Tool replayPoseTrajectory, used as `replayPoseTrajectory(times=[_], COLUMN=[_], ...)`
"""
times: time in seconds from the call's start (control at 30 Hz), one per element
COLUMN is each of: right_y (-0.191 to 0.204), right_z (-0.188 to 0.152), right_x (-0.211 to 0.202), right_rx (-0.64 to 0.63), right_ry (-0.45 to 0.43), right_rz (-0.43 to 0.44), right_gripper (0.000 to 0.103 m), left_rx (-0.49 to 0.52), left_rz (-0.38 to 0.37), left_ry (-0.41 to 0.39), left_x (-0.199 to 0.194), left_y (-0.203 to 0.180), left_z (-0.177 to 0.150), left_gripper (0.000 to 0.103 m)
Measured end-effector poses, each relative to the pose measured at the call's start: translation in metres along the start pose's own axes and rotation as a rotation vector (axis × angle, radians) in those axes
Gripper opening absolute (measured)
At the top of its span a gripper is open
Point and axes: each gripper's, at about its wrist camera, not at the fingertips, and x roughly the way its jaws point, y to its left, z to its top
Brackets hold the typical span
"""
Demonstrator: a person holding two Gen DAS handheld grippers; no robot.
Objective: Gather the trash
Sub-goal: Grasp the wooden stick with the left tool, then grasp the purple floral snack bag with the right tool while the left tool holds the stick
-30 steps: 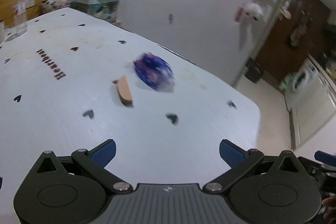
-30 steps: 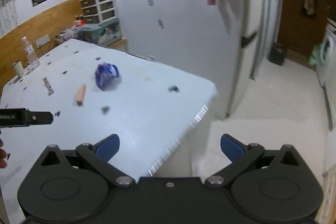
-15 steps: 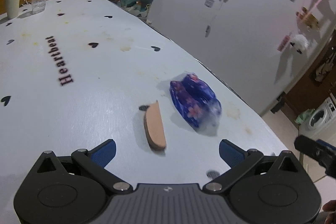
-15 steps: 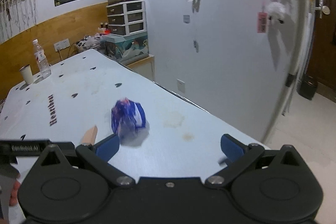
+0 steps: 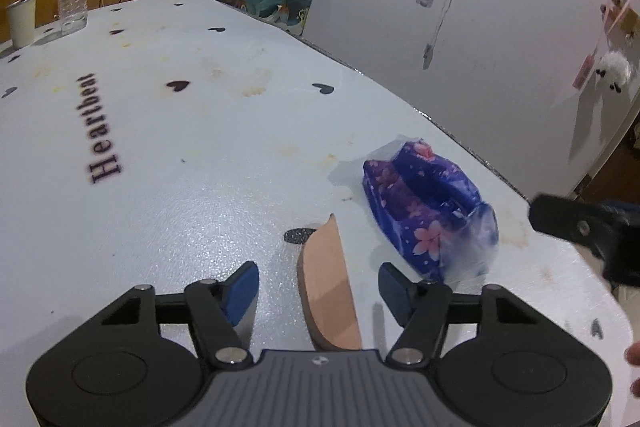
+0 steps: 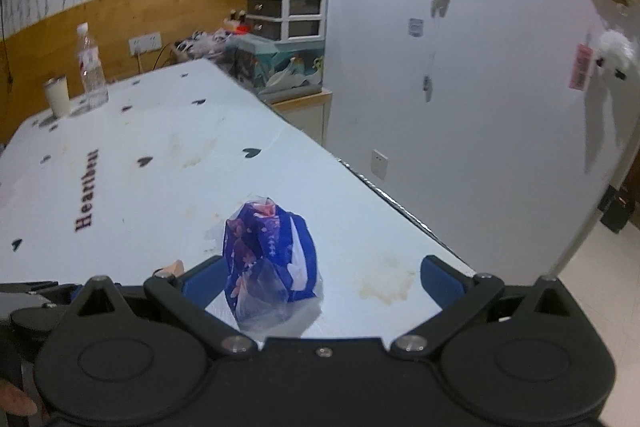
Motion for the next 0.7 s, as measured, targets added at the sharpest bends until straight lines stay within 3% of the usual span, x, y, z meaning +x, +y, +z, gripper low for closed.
replayPoseTrajectory(times=[0.1,0.33,0.7], right_y=[0.004,0.008,0.025], right_z=[0.003,0.014,0.024], right_x=[0.011,0.038,0.087], right_rx=[-0.007,-0.002,-0.049], right_ry=[0.013,0.034,0.125], right_rz=[0.005,0.024,0.078], right_gripper=[0.103,0.103,0.103], left_rx=[0.045,0.12,0.139], left_rz=[-0.004,-0.041,-0.119], left_ry=[-0.005,0.001,0.068], left_x=[0.002,-0.005,-0.035], left_y=[-0.004,0.002,0.039], left_z=[-0.001,-0.007,-0.022], left_gripper=[0.061,0.027,0.027])
